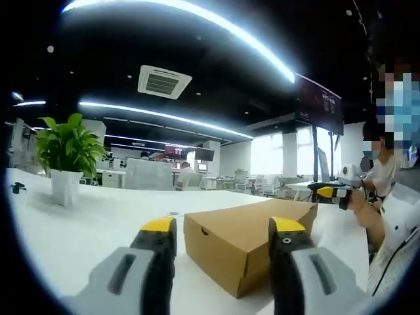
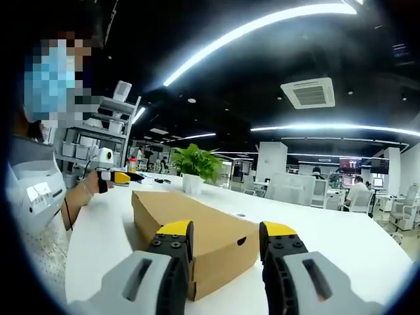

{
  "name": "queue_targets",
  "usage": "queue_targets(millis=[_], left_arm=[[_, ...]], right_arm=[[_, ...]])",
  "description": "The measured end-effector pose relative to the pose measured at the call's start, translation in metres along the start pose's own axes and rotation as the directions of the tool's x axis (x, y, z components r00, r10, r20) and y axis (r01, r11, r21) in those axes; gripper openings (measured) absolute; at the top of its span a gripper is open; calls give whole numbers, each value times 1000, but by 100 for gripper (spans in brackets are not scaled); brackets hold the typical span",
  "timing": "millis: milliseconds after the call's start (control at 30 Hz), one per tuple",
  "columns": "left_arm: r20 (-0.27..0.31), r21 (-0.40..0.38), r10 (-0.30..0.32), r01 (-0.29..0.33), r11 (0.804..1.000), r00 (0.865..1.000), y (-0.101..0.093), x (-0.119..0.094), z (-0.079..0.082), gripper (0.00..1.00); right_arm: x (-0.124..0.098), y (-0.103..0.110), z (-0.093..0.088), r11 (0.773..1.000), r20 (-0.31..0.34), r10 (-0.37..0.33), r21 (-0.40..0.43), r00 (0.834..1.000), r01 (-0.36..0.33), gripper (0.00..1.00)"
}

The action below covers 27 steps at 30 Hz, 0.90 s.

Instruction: Operate the shoe box by opening the lid, removing the specified soft item, and placing it in the target area until the item is outside and the box remains undamaged.

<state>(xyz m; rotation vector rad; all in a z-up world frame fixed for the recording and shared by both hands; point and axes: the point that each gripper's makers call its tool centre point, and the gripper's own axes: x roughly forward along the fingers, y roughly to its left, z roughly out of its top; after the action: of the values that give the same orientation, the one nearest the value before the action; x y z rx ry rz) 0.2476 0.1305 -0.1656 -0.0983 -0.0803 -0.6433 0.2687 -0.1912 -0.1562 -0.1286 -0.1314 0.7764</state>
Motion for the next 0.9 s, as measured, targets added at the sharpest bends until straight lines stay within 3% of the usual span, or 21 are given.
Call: queue_targets(millis=[300,500,900], left_arm=[[-79,7,-72,73,997,994,-21,10,-21,55],[-103,35,-81,85,996,991,-17,8,-23,46],[-158,22,-115,120,993,981,-23,10,-35,44]], right_arm=[[4,11,-7,999,-33,52,6,998,-52,43],[8,17,-14,997,-62,82,12,995,-81,47],[13,26,-28,993,-125,118,21,985,-117,46]])
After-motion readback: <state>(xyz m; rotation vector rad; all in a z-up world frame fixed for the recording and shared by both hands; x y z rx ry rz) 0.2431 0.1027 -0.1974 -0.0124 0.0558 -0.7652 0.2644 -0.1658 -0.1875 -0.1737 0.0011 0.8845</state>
